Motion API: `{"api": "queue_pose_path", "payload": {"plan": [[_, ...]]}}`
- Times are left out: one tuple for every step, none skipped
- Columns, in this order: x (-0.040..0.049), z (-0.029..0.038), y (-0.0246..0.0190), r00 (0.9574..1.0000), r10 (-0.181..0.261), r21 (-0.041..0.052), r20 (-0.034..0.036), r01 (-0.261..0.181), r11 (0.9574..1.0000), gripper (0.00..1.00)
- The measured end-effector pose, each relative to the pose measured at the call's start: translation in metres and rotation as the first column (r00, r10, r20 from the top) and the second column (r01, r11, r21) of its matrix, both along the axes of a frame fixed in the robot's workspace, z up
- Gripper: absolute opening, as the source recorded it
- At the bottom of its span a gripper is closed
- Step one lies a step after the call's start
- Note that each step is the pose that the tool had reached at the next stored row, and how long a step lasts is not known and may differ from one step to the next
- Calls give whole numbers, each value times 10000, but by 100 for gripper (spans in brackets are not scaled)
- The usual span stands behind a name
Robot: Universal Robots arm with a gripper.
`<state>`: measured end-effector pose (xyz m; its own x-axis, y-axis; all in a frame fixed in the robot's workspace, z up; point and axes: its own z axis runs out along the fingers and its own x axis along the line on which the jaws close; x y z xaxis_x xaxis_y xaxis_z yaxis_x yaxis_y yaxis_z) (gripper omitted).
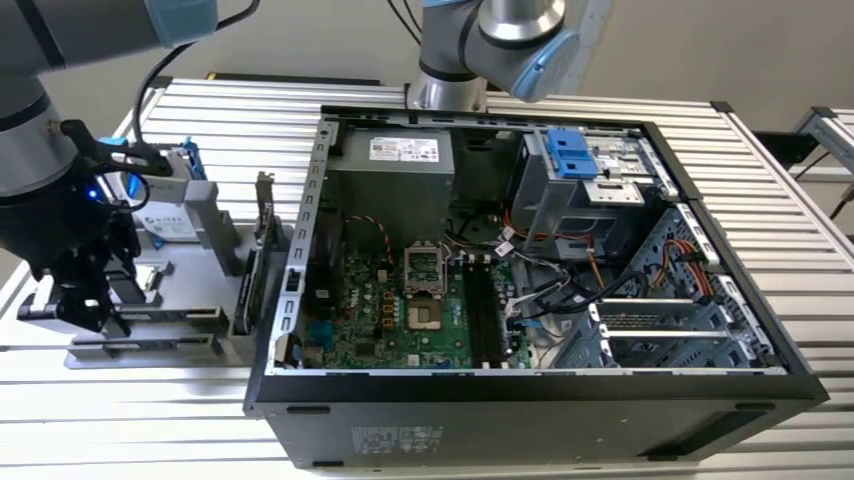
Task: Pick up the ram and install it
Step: 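Pick up the ram and move it above insertion slot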
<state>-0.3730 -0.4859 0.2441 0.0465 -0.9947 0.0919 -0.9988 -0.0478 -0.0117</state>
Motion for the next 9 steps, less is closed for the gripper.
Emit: {"api": "queue_pose_path", "payload": {"plan": [[0,-2,0,10000,0,-1,-1,0,10000,100],[0,-2,-1,10000,0,-4,-2,0,10000,100],[0,-2,-1,10000,0,-5,-2,0,10000,100],[0,-4,-1,10000,0,-4,-1,0,10000,100],[0,-4,-1,10000,0,-4,0,0,10000,100],[0,-4,-1,10000,0,-4,-1,0,10000,100],[0,-4,-1,10000,0,-3,0,0,10000,100],[0,-4,-1,10000,0,4,1,0,10000,100],[1,-5,-1,10000,0,5,1,0,10000,100]]}}
